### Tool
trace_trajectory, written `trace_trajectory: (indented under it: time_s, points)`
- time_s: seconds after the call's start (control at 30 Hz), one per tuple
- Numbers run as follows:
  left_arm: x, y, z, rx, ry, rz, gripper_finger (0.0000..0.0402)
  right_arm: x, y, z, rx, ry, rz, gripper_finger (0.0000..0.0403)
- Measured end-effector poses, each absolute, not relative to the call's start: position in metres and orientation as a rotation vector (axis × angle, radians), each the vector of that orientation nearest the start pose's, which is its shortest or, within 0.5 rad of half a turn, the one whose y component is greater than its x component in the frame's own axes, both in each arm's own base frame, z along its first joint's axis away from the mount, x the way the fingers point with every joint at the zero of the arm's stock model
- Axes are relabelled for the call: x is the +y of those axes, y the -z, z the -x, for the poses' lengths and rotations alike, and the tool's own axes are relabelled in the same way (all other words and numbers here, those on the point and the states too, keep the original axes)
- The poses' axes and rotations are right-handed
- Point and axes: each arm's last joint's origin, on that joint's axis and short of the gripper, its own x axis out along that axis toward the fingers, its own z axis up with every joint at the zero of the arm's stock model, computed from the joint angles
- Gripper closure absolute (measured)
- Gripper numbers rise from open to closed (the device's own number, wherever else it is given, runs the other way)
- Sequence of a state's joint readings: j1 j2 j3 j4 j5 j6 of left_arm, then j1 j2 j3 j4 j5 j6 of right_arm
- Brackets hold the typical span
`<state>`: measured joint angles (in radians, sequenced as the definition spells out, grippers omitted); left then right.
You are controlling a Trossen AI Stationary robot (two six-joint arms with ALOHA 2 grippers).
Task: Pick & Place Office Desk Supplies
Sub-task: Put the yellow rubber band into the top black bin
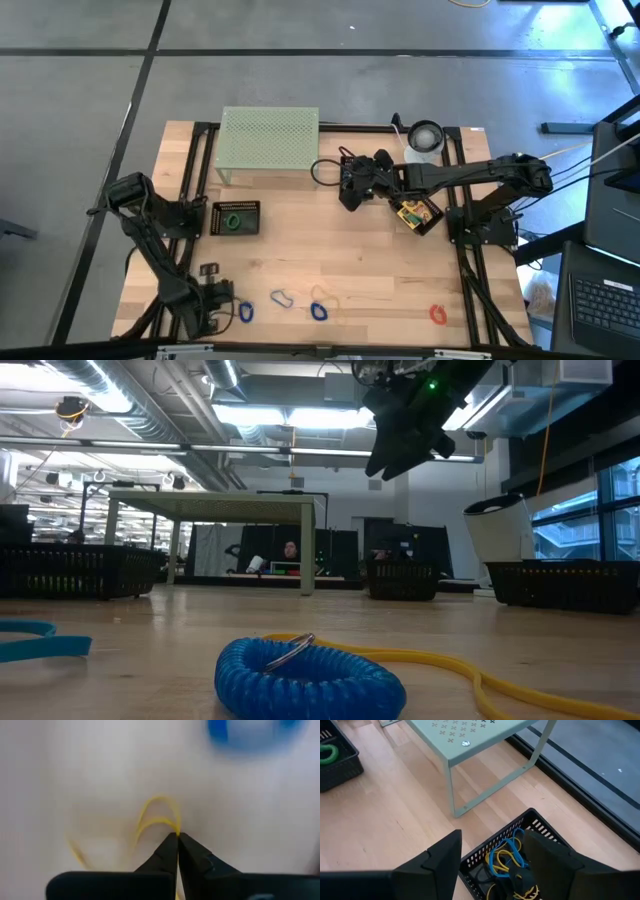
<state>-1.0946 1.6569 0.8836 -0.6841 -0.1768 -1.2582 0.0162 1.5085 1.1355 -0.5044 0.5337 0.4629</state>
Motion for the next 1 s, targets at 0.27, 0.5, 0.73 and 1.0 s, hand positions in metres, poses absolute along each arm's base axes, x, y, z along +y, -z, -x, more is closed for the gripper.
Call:
trace_trajectory:
  time_s: [0.27, 0.5, 0.73, 1.0]
  points:
    - [-0.217, -0.195, -0.148, 0.878, -0.124, 0.135, 0.0399, -0.005, -0.266, -0.32, 0.687, 0.517, -0.276, 0.0188]
    - [-0.2, -0.244, -0.175, 0.511, -0.082, 0.006, 0.0399, 0.008, -0.276, -0.33, 0.586, 0.333, -0.287, 0.0188]
    - [-0.191, -0.288, -0.209, 0.202, -0.032, -0.161, 0.0398, 0.043, -0.295, -0.331, 0.448, 0.117, -0.219, 0.0188]
    - [-0.168, -0.325, -0.236, -0.09, -0.035, -0.273, 0.0398, 0.083, -0.328, -0.307, 0.32, -0.048, -0.172, 0.0188]
